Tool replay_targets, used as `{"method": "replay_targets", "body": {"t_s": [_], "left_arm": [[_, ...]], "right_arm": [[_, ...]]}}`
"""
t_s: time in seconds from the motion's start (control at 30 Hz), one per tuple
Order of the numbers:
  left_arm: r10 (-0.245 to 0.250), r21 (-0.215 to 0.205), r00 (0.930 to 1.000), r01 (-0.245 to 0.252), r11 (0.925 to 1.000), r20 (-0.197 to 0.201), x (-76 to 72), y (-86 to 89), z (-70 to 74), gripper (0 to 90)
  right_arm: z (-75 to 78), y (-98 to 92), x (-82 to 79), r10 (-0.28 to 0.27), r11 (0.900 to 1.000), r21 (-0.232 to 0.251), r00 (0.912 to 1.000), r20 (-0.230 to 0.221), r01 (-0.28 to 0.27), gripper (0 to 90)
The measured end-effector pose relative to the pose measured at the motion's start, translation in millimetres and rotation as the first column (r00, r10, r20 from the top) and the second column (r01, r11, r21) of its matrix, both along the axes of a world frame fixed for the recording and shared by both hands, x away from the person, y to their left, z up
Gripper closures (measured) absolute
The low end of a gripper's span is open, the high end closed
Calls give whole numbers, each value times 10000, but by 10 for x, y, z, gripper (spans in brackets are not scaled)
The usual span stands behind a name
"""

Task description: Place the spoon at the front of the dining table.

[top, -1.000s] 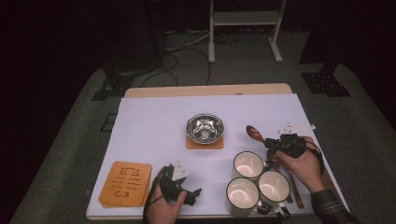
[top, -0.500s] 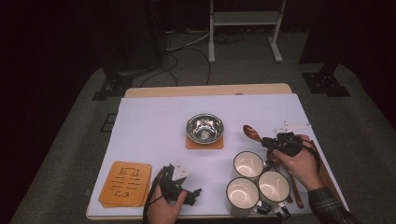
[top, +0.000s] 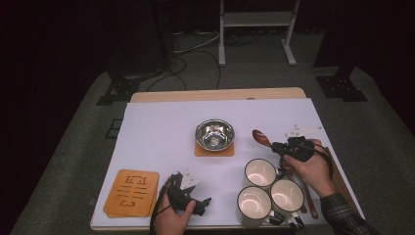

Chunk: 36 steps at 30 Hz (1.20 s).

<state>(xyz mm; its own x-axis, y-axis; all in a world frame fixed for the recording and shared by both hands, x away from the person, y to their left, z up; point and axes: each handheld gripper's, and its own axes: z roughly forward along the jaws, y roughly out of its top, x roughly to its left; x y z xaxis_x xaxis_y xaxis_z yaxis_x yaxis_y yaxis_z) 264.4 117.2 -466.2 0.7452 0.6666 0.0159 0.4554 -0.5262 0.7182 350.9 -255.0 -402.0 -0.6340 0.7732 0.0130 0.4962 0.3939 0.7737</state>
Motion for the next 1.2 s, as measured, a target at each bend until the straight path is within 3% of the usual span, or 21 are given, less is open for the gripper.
{"method": "replay_targets", "body": {"t_s": [1.2], "left_arm": [[-9,18,10000,9,10000,16,1,1,1,0]], "right_arm": [[36,172,127,461,9989,70,9989,-42,-460,817]]}}
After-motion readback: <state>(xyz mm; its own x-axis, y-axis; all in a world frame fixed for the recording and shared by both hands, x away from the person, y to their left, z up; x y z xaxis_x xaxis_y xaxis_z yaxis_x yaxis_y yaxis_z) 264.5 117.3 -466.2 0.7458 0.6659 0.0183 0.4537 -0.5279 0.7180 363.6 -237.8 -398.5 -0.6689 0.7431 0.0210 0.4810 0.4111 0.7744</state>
